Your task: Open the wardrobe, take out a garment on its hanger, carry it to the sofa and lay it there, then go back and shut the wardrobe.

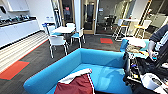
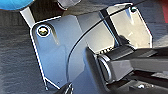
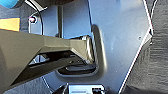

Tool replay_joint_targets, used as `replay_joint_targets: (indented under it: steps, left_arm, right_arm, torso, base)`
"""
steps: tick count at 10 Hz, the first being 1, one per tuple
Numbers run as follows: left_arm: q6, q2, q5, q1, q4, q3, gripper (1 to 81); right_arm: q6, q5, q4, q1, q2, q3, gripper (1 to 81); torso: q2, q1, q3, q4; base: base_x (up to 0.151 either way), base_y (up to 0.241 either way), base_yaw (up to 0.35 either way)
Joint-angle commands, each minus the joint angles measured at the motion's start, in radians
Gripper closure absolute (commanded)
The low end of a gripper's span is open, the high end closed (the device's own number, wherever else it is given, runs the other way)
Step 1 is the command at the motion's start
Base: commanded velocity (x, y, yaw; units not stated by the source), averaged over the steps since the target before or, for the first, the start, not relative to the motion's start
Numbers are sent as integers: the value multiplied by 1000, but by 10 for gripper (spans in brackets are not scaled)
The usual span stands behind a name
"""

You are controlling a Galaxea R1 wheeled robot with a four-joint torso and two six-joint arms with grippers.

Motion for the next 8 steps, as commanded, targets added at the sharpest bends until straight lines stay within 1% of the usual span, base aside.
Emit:
replay_joint_targets:
  steps: [1,2,4,8]
  left_arm:
    - [-5,3,75,-20,13,-17,10]
    - [-3,15,79,-22,13,-31,10]
    - [-5,38,81,-20,10,-57,10]
    - [-8,44,81,-22,9,-57,10]
  right_arm:
    - [-1,-67,3,7,9,1,10]
    - [-1,-67,3,6,12,1,10]
    - [-1,-67,3,6,13,-1,10]
    - [-3,-68,2,1,13,-5,10]
  torso:
    - [0,2,0,0]
    - [0,2,8,0]
    - [0,2,8,0]
    - [-1,2,8,0]
  base:
    - [0,0,0]
    - [0,0,0]
    - [0,0,0]
    - [0,0,0]
